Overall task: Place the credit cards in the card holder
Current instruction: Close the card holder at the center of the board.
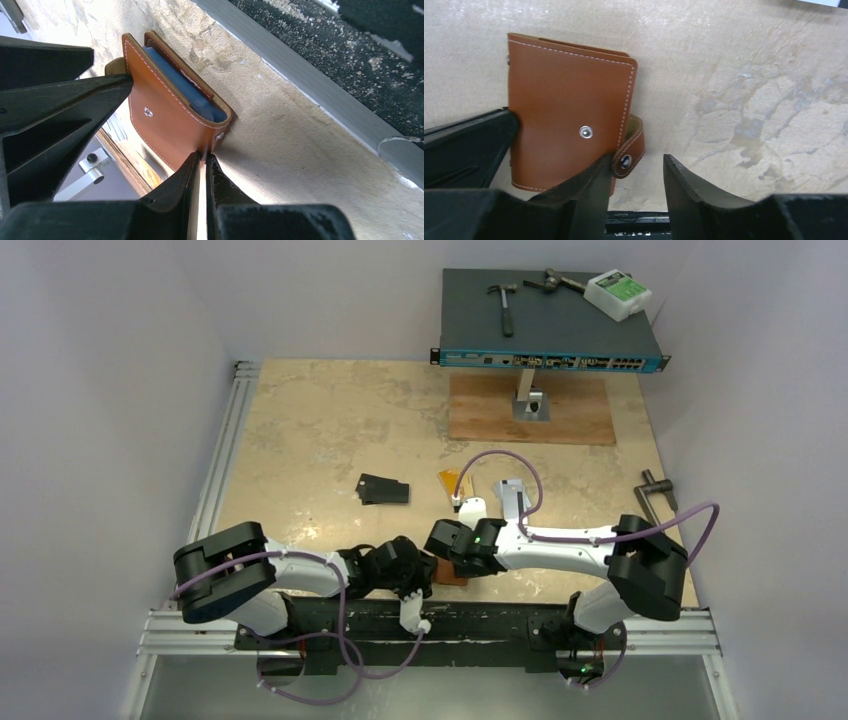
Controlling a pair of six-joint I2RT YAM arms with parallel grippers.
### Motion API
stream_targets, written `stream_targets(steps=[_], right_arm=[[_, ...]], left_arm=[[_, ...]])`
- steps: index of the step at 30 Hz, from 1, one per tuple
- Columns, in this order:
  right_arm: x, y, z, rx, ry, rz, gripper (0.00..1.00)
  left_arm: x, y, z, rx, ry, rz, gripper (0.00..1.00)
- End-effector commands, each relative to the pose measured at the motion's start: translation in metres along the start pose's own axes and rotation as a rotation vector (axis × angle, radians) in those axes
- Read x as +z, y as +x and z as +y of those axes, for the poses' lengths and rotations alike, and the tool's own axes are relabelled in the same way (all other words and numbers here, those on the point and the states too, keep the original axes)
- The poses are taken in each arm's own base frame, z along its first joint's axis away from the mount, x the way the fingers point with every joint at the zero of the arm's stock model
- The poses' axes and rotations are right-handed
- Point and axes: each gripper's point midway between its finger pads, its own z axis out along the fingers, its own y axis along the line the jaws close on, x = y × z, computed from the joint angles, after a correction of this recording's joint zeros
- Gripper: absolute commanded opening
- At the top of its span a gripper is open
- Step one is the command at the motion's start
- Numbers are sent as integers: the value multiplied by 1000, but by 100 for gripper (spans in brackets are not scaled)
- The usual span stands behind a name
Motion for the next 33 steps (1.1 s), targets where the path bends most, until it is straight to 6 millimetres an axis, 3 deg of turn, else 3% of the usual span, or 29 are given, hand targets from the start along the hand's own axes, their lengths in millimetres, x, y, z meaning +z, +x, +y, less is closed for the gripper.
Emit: stream_targets(steps=[1,5,10,17,33], right_arm=[[-10,-8,-11,38,33,-39,45],[-10,-5,-9,57,9,-36,47],[-7,-6,-2,44,8,-39,42],[-11,-10,-4,51,12,-58,14],[-23,-14,0,53,-14,-55,11]], left_arm=[[0,3,-29,31,78,22,2],[0,2,-30,81,60,17,3],[-1,2,-33,108,59,17,3],[-1,2,-33,101,70,17,3],[-1,1,-38,93,96,14,3]])
